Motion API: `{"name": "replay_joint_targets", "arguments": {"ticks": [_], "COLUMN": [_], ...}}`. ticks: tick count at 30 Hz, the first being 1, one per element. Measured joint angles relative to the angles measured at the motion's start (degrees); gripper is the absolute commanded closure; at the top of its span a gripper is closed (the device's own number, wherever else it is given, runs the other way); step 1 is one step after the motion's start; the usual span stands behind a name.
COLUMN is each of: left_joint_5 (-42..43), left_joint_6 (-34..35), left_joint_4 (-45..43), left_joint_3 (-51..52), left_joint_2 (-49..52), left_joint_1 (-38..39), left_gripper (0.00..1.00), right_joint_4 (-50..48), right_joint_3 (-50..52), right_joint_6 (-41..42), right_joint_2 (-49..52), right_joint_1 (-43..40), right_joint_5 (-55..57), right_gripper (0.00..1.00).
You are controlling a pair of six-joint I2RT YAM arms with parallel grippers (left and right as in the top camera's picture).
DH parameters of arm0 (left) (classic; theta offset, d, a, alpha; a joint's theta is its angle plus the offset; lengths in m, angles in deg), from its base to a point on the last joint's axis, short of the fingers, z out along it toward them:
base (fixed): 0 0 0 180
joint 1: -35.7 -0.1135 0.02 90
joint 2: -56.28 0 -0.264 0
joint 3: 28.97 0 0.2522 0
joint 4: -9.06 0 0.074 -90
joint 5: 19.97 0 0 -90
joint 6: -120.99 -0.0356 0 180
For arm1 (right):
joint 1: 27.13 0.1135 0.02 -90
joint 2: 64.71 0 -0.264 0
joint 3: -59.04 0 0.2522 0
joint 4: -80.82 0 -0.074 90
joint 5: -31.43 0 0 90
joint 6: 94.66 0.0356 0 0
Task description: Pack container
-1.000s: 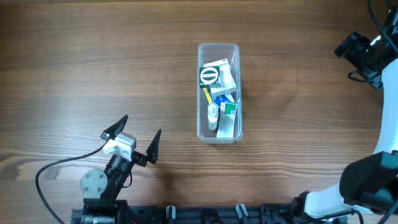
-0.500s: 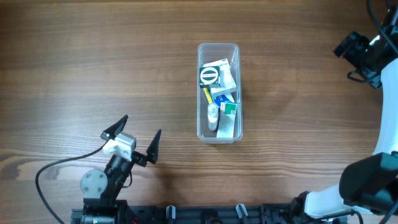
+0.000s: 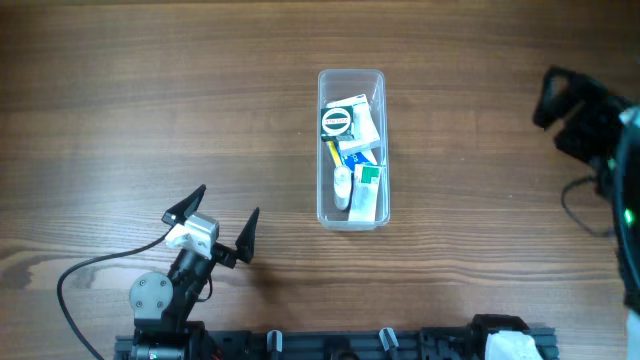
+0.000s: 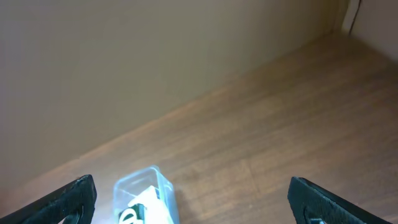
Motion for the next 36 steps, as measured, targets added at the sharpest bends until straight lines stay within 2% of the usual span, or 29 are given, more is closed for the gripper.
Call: {"name": "replay_joint_targets", "arguments": {"ticks": [3, 10, 12, 18, 24, 31, 36], "left_joint_5": [0.00, -0.20, -0.20, -0.22, -0.24, -0.37, -0.39], "left_joint_6": [-0.02, -0.02, -0.02, -0.02, -0.02, -0.02, -0.02], "left_joint_4": [0.02, 0.02, 0.02, 0.00, 0.02, 0.02, 0.02], "left_joint_3": [0.00, 0.00, 0.00, -0.02, -0.02, -0.02, -0.02], "left_joint_2": [0.00, -0.04, -0.04, -0.04, -0.04, -0.04, -0.04], "left_joint_1": [0.00, 0.00, 0.00, 0.00, 0.00, 0.00, 0.00], "left_gripper": [0.00, 0.00, 0.00, 0.00, 0.00, 0.00, 0.00], "right_joint_4": [-0.20, -0.31, -3.48, -25.73, -42.73, -48.54, -53.18], "right_joint_3": [1.03, 17.94, 23.39, 48.81, 67.63, 79.25, 86.16], "right_joint_6": [0.00, 0.00, 0.00, 0.42, 0.22, -7.04, -8.33], "right_joint_2": [-5.66, -21.14, -25.27, -40.65, -48.17, -53.13, -57.81], "right_joint_1": [0.00, 0.04, 0.04, 0.07, 1.86, 4.17, 4.22], "right_joint_5": [0.00, 1.14, 1.33, -2.69, -7.28, -8.20, -8.22], "right_gripper": [0.00, 0.00, 0.00, 0.00, 0.00, 0.00, 0.00]}}
